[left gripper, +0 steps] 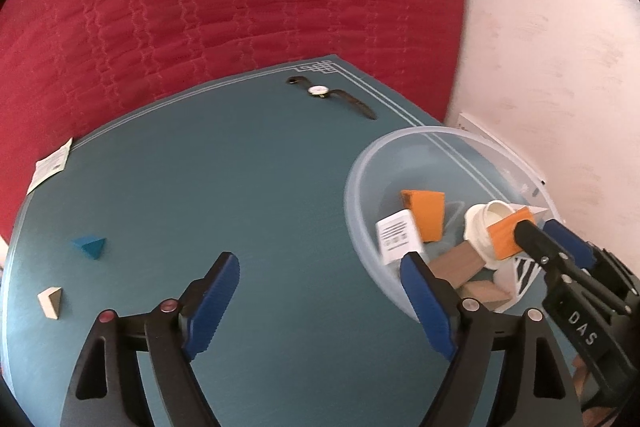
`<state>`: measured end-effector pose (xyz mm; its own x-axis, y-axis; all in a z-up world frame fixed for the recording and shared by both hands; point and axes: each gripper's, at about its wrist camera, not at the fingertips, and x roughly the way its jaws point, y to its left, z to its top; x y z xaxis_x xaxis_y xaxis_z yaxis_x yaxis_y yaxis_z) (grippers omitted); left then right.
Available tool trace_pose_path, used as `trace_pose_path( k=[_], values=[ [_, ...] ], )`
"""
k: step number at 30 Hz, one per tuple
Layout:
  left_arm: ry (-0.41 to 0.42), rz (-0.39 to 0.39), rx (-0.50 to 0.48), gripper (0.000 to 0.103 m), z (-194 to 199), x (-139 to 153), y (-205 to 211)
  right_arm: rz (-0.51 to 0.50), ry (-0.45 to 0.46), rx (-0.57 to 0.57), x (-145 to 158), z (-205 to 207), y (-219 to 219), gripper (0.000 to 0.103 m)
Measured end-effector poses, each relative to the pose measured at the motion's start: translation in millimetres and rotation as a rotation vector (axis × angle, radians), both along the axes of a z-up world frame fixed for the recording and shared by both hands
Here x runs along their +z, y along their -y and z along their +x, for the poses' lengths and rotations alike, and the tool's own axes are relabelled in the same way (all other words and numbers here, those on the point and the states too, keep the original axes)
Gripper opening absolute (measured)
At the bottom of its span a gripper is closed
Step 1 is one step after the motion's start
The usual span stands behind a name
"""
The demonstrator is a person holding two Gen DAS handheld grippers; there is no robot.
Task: Organize rigid objects
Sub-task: 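Withdraw both tools from the bowl back over the table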
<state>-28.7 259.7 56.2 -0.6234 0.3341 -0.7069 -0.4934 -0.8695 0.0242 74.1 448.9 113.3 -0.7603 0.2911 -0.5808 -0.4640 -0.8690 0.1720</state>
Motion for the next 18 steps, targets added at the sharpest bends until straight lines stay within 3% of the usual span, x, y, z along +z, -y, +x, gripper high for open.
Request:
trace_pose_path(
  k=[9,18],
  values=[
    [-0.004,0.008,0.044,0.090,2,-2,25,0.012,0.017,0.007,1,1,12,0.046],
    [-0.005,0.012,0.091,0.101,0,-6,51,0.042,0.012,0.048,9,-3,38,0.050]
  ],
)
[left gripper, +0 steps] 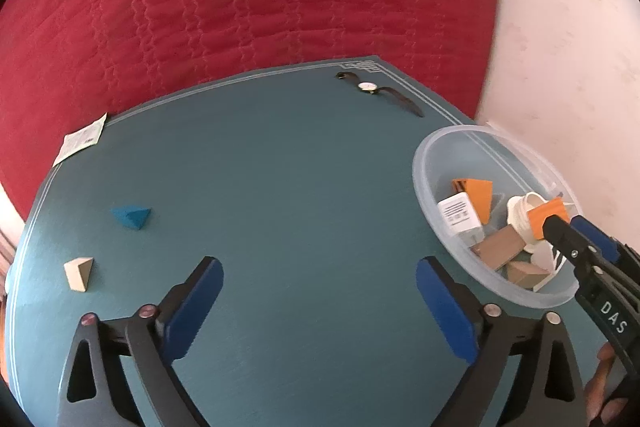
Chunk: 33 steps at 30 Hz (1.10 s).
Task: Organize rigid objects
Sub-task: 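Withdraw both tools from the bowl back over the table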
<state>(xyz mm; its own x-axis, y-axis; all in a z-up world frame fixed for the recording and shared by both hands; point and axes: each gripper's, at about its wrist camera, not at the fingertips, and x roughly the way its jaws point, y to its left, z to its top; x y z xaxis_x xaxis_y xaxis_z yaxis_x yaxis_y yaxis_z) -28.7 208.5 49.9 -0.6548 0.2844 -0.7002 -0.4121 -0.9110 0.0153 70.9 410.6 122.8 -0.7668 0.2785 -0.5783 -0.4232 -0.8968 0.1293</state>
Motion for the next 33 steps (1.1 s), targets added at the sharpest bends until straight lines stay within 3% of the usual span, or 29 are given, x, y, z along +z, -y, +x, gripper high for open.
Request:
trace_pose_path(
  k=[19,29,33],
  values=[
    [0.012,0.017,0.146,0.102,-12,-5,77,0.053,0.003,0.186,10,-28,87,0.054],
    [0.031,0.014,0.281,0.102,-31,-13,137,0.013,0.079,0.293,-11,-41,124,0.054],
    [0.001,0.008,0.370,0.102,-39,-12,163,0.012,0.103,0.322,-24,-45,135,0.054]
  ],
)
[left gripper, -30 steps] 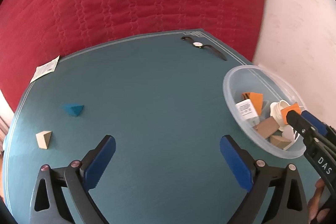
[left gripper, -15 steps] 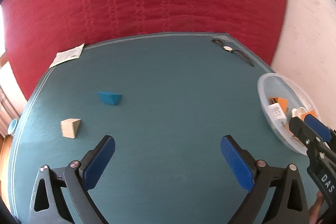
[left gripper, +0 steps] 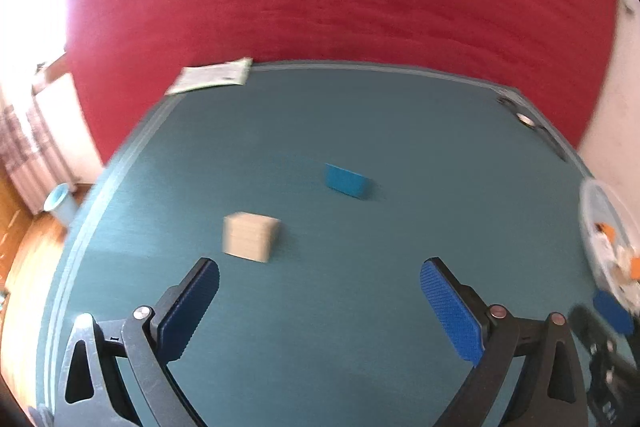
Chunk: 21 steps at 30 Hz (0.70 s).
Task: Organize rigid objects
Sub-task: 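Close left tool on the beige wooden cube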
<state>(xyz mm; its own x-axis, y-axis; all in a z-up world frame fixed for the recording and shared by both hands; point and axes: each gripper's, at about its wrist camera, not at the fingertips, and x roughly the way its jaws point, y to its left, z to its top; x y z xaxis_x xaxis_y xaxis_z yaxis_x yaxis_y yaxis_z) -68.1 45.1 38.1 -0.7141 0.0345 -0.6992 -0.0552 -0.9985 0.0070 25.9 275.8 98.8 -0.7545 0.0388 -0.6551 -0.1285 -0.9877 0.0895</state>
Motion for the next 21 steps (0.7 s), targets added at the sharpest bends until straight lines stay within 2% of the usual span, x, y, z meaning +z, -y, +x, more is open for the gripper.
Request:
trace_pose_path(
  k=[4,9,21],
  values=[
    [-0.027,-0.026,0.064,0.102,-6,-1,20,0.007,0.027,0.026,-12,-3,8,0.054],
    [-0.014,-0.016,0.107,0.100,-15,-6,42,0.000,0.039,0.031,-17,-5,7,0.054],
    [0.074,0.012,0.119,0.071,-36,-29,49,-0.019,0.059,0.027,-18,-8,5,0.054]
  ],
)
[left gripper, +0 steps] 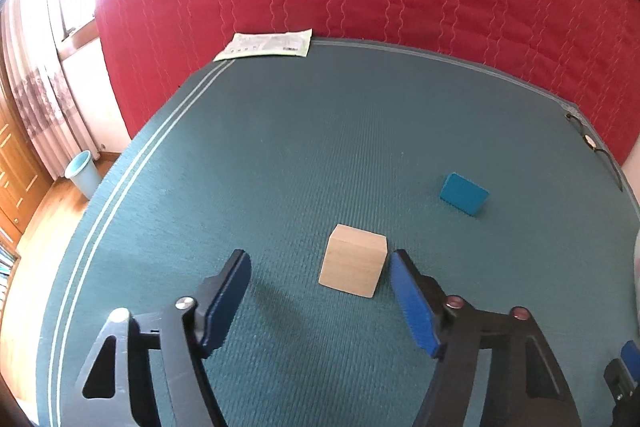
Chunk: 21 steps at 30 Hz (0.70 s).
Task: Organize rigid objects
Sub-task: 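Close left tool on the beige wooden cube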
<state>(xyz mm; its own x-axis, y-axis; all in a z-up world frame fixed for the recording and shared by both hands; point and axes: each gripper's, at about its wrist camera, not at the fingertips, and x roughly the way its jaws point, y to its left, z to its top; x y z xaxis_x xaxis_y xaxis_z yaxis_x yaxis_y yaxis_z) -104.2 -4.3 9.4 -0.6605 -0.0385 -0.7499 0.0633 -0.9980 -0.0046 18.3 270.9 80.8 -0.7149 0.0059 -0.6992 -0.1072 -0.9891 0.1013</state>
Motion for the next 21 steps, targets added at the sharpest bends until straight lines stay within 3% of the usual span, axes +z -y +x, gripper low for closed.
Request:
trace_pose_path(
  k=[7,13,21],
  values=[
    [0.000,0.003,-0.016,0.062,-6,-2,-2,0.014,0.012,0.003,-2,-2,2,0.054],
    [-0.009,0.020,-0.045,0.034,-5,-1,-4,0.022,0.052,0.056,-1,-7,11,0.054],
    [-0.040,0.044,-0.076,0.033,9,9,-6,0.001,0.045,0.153,20,-38,42,0.054]
  ],
)
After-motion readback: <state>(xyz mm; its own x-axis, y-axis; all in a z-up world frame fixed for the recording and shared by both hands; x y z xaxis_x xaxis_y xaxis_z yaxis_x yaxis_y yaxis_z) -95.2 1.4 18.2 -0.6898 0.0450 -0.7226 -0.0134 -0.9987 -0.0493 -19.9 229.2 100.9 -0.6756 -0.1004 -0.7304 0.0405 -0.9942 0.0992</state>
